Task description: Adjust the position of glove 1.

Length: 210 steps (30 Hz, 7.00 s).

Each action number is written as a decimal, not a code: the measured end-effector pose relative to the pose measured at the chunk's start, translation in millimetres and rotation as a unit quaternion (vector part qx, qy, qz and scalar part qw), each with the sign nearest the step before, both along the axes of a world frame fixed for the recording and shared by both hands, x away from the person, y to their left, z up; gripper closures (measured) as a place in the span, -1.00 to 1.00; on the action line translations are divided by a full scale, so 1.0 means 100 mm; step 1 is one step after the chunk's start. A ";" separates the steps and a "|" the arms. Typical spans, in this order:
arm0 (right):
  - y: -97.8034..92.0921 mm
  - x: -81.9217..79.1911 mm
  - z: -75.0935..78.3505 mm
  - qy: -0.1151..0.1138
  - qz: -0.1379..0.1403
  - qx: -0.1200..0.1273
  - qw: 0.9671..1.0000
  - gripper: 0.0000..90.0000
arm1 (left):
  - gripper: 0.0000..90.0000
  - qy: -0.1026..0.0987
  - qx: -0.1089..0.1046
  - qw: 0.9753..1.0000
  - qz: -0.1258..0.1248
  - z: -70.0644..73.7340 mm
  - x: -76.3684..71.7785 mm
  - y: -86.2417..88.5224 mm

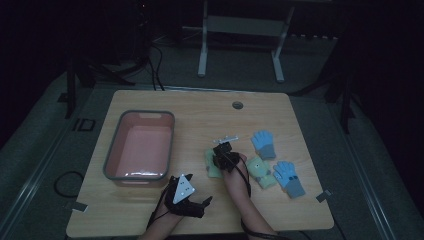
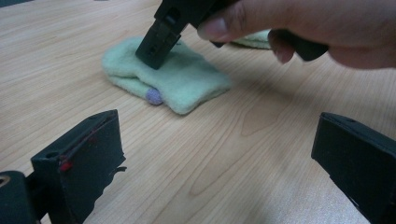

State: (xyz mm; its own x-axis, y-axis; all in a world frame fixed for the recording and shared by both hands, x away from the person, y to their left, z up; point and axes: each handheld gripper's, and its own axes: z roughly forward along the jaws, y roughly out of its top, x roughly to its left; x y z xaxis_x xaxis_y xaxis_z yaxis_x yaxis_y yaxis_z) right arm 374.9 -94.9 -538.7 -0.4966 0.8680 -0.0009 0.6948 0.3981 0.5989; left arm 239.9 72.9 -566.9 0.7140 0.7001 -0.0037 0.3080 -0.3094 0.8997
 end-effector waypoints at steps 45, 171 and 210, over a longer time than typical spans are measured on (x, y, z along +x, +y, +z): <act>-1.59 -0.22 0.47 -0.046 0.153 -0.007 0.987 0.32 | -0.95 0.006 0.000 1.000 0.002 0.00 0.01 0.00; -1.10 -0.21 0.53 -0.084 -0.007 0.044 0.995 0.85 | -0.95 0.003 0.001 1.000 0.005 0.00 0.00 0.00; -0.14 -0.30 0.27 -0.043 0.007 0.030 0.999 0.84 | -0.95 0.001 0.001 1.000 0.002 0.00 -0.01 0.01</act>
